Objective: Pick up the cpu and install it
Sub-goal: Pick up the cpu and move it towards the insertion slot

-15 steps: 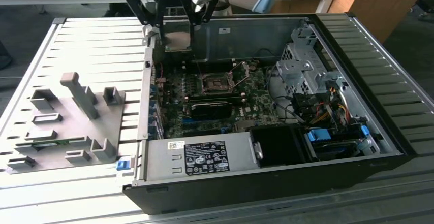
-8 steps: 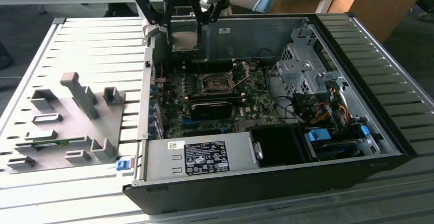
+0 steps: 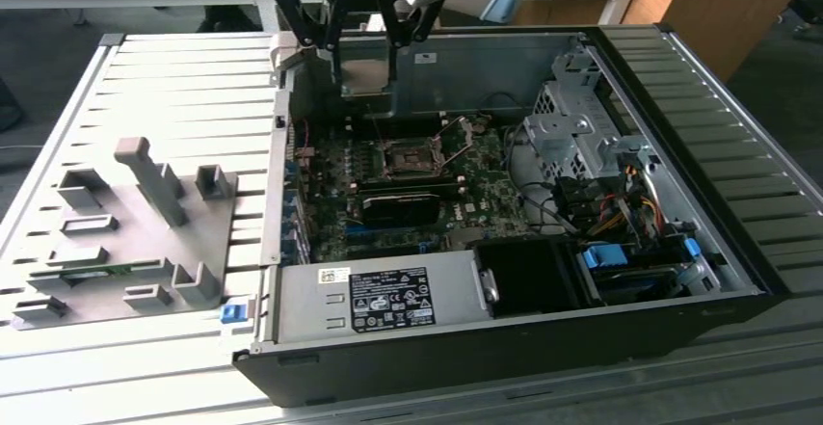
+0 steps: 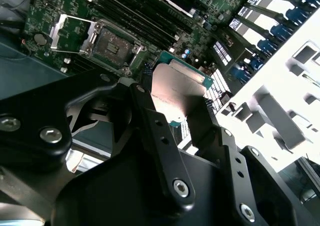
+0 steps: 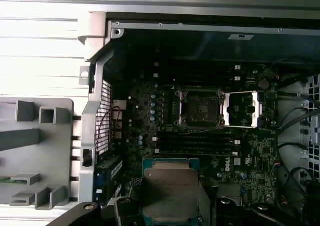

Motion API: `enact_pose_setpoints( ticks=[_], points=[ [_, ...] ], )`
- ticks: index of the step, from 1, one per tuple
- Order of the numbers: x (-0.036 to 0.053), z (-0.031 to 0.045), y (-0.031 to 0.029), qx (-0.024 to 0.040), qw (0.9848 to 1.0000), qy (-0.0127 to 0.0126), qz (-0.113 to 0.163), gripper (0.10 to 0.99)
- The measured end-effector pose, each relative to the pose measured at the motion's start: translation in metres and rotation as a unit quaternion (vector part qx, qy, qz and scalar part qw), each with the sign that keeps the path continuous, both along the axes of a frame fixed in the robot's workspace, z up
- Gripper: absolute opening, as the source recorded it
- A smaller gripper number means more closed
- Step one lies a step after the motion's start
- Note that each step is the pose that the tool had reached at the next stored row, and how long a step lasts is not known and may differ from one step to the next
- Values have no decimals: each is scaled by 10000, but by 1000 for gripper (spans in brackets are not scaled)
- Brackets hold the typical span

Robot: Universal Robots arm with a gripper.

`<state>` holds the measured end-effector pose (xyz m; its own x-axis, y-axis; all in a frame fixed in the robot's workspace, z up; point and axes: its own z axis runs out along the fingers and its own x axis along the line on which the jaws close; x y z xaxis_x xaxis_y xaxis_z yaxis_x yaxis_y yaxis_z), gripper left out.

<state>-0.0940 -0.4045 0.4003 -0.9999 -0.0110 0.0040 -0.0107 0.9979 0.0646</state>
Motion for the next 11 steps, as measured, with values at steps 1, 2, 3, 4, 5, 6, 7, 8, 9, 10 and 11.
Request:
enact_pose_setpoints(
  ticks=[1, 2, 3, 4, 5, 6, 7, 8, 9, 10, 11],
  points=[
    [18, 0, 0, 0, 10000, 0, 0, 529],
    [35, 0, 0, 0, 10000, 0, 0, 529],
    [54, 0, 0, 0, 10000, 0, 0, 529],
    [71, -1, 0, 0, 10000, 0, 1, 529],
    [89, -1, 0, 0, 10000, 0, 1, 529],
    [107, -1, 0, 0, 10000, 0, 0, 529],
    [125, -1, 0, 0, 10000, 0, 1, 529],
    [142, -1, 0, 0, 10000, 0, 1, 529],
    [159, -2, 0, 0, 10000, 0, 1, 529],
    [176, -2, 0, 0, 10000, 0, 1, 529],
    [195, -2, 0, 0, 10000, 0, 1, 529]
  ],
)
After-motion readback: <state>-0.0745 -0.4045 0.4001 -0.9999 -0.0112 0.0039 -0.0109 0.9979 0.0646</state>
